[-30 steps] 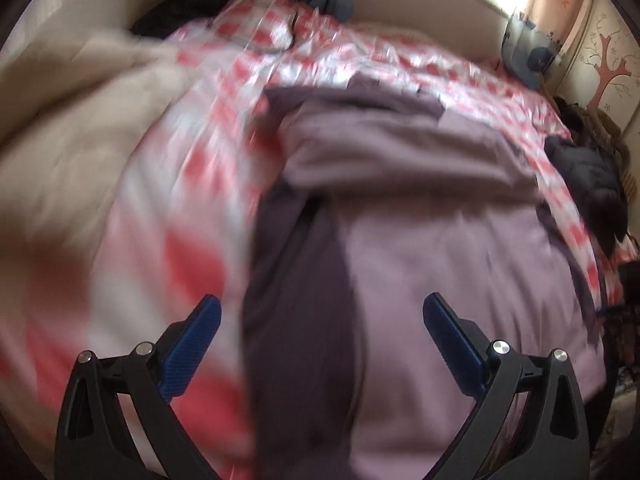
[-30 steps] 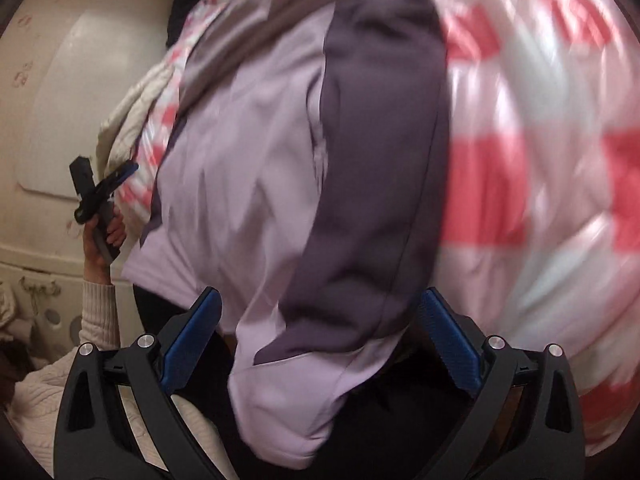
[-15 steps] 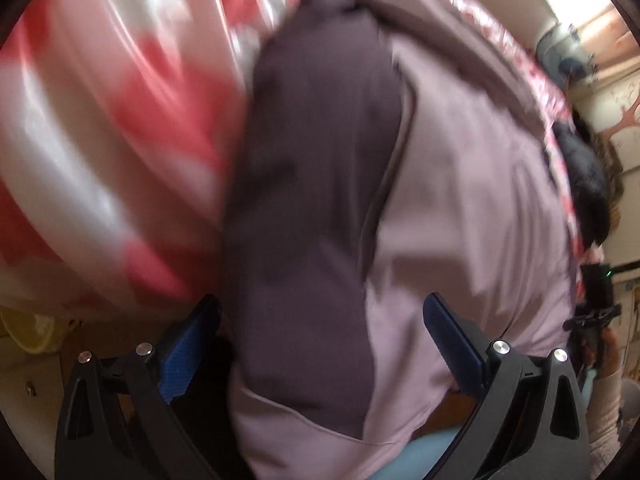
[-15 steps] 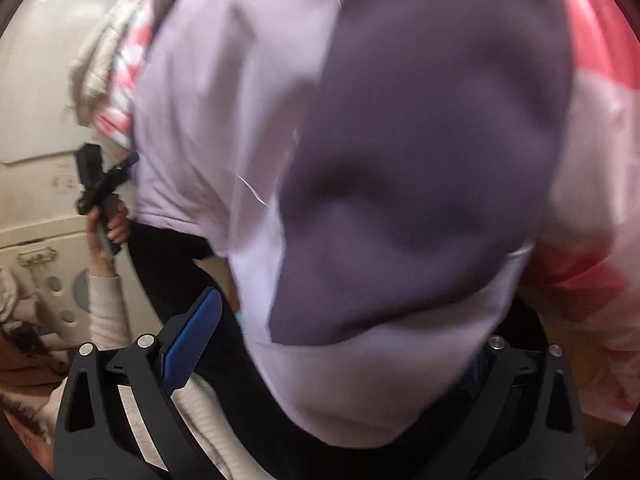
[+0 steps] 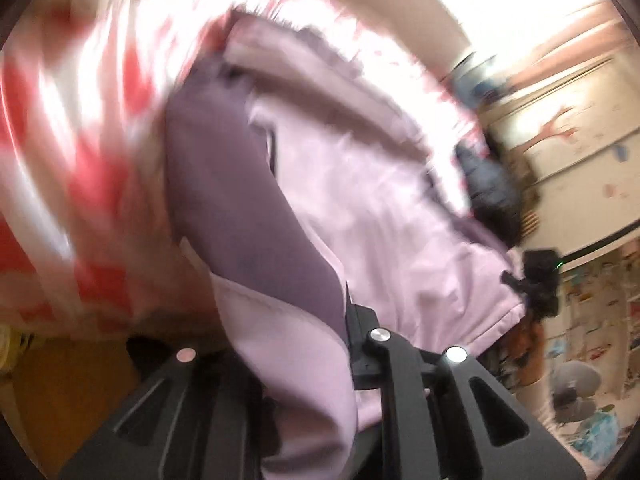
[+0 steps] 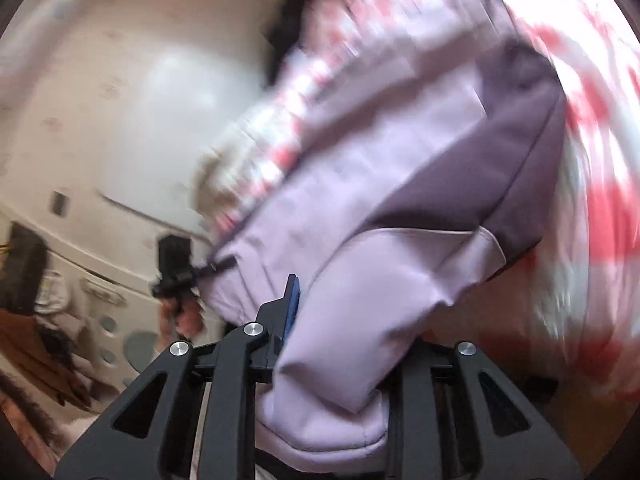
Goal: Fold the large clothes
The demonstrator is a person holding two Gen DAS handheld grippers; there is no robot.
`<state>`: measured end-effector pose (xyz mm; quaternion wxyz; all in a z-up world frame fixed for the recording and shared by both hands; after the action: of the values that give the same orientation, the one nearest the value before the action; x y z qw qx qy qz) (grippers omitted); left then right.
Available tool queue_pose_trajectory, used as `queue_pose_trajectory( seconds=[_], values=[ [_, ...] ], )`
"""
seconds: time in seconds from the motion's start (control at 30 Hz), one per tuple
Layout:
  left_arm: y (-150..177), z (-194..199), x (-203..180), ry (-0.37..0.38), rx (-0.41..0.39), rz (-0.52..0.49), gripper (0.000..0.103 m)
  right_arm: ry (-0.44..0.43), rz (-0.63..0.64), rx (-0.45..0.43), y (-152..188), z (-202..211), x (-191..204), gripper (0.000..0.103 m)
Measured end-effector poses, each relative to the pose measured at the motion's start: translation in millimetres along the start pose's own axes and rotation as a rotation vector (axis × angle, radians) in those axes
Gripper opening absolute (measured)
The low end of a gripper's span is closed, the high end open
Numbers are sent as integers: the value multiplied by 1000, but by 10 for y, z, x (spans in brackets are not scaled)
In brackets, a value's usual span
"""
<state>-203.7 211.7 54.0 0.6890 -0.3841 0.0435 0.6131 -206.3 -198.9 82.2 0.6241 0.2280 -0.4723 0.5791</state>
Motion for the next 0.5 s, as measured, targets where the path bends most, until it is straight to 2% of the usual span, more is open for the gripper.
queue_pose_trajectory(
  seconds=[0.07, 0.13, 0.27, 0.3, 0.37, 0.4, 0.47, 0.5],
  values=[
    [-140, 315, -175, 41, -75, -17, 16, -42, 25, -50, -88, 257, 215, 22],
    [-164, 522, -268, 67, -108, -34, 16, -58, 50, -77, -72, 487, 378, 22],
    [108, 831, -214, 102, -116, -29, 16, -64, 59, -59, 261, 909, 362, 22],
    [207, 868, -153, 103, -106, -28, 16, -53, 48, -39, 418, 979, 272, 22],
    [521, 805, -40, 104, -30, -42, 19, -32, 9, 3, 675, 1074, -30, 23],
    [650, 737, 33, 84, 11, -51, 23, -27, -20, 46, 763, 1130, -230, 25],
    [953, 564, 276, 42, 122, -27, 33, 86, -92, 119, 1025, 1079, -697, 26],
    [1082, 538, 412, -16, 143, -3, 44, 128, -155, 143, 1097, 1078, -956, 28]
  ],
)
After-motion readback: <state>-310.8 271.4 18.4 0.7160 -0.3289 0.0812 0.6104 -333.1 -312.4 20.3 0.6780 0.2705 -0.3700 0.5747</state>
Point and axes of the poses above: each gripper's, at about its wrist camera, not at the fingertips, and z roughly against the way its jaws point, x to its left, y to its underside, the point moved 1 cm from there along -z, roughly the way its jaws point, and after that the axes turned 9 degrees about -z, right-handed, at the moved point
